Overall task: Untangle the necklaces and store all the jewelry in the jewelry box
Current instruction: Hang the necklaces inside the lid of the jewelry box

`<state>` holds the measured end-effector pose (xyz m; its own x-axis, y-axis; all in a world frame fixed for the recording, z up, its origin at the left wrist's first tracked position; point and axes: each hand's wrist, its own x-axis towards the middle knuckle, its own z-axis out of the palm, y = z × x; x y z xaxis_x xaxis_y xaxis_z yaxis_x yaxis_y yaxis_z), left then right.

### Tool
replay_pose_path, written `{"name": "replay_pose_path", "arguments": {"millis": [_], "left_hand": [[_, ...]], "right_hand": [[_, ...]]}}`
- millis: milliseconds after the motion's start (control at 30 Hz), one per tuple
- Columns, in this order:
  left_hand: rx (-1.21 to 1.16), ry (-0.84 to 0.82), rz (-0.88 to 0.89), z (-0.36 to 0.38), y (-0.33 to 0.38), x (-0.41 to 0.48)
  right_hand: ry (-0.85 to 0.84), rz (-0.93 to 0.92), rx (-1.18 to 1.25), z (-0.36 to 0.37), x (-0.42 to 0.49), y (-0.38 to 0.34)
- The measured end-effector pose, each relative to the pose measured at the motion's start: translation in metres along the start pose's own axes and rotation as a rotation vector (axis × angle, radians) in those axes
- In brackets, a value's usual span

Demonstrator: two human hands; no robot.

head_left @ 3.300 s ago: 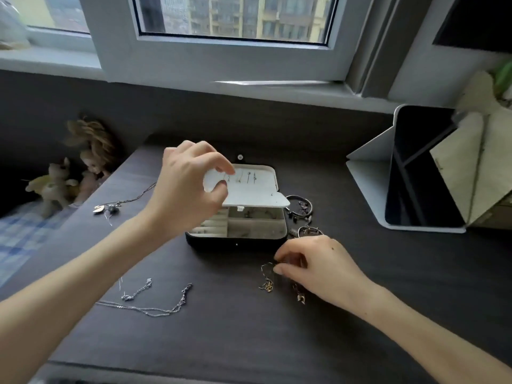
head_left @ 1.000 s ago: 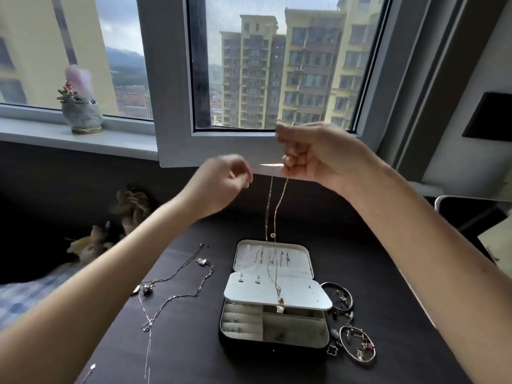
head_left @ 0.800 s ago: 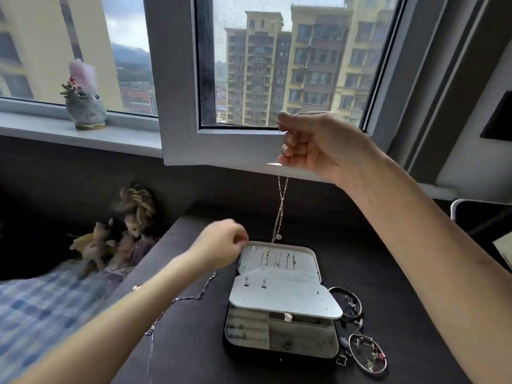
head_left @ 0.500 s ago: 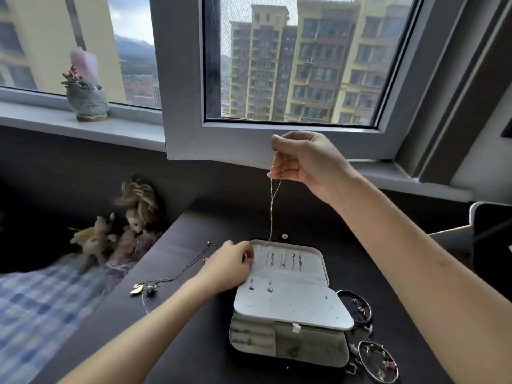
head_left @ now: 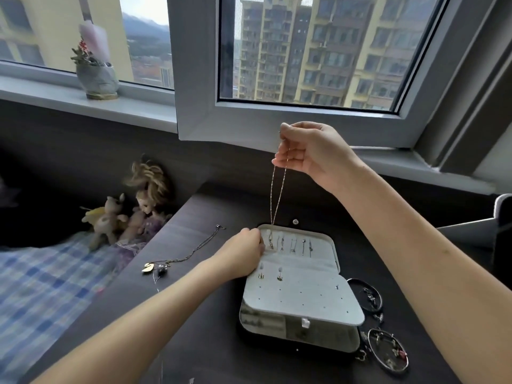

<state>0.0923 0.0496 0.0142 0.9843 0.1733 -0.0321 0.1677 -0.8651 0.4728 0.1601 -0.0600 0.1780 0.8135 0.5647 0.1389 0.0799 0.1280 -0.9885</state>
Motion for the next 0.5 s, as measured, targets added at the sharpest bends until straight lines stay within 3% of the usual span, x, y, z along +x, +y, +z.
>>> {"name": "replay_pose_path", "arguments": {"millis": [267, 500], "left_hand": [[-0.15, 0.257, 0.122, 0.007, -0.001, -0.018], [-0.195, 0.327, 0.191, 0.01, -0.005, -0.02]], "right_hand": [[-0.005, -0.034, 0.045, 0.003, -0.002, -0.016], [-0.008, -0.002, -0.083, -0.003, -0.013, 0.01]]}}
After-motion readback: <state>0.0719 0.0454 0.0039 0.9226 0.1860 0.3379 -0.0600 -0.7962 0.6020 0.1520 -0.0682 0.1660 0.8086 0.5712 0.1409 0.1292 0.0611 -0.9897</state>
